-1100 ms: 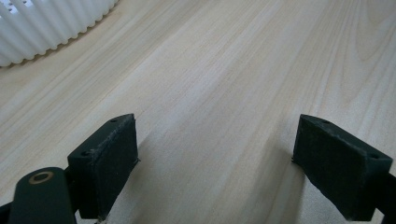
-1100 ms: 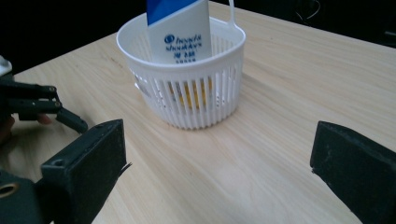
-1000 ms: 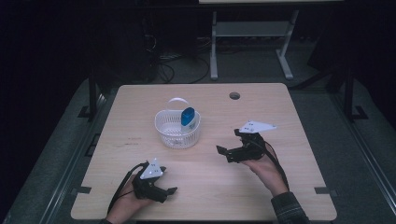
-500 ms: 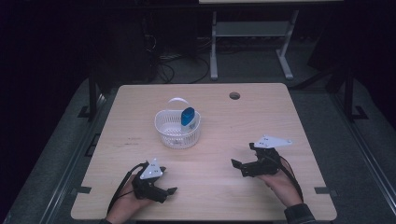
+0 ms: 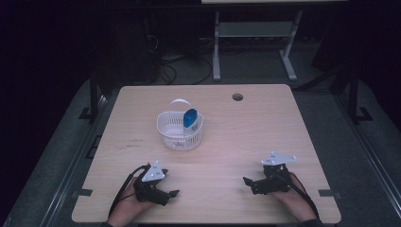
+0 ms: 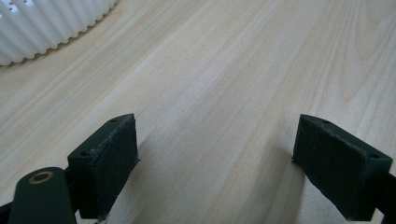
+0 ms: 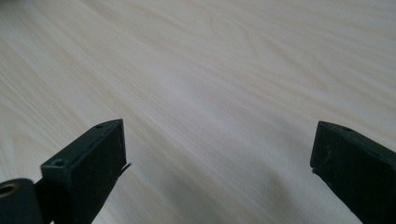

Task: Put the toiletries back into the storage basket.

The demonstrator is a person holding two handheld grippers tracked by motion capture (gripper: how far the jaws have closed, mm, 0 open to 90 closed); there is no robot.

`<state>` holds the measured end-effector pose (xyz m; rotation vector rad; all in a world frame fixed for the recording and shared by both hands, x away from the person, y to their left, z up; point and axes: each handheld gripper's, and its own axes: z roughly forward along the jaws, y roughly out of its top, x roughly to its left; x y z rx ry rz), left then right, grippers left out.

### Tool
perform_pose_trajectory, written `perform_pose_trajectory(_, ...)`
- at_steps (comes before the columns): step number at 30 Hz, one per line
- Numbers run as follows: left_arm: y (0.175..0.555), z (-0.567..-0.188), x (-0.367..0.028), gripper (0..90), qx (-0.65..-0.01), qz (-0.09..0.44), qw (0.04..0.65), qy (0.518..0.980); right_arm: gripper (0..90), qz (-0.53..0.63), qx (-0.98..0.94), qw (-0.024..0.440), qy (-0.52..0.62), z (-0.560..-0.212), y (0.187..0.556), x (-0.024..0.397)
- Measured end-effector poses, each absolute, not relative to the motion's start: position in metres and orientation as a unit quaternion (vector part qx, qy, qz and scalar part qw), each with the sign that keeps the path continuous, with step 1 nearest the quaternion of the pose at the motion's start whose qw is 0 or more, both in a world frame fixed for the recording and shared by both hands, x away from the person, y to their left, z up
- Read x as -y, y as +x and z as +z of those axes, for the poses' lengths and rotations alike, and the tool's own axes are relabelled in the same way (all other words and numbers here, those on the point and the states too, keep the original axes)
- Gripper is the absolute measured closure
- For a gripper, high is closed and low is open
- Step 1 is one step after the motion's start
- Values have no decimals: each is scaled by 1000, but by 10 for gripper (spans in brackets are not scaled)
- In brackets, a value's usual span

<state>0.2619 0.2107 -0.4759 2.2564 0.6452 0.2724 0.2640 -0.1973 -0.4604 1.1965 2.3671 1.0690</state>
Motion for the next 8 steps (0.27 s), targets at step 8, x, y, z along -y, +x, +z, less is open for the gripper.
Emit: perform_pose_trajectory(8, 262, -476, -211, 128, -253, 106, 380, 883, 30, 340, -833, 141, 414, -473, 262, 195)
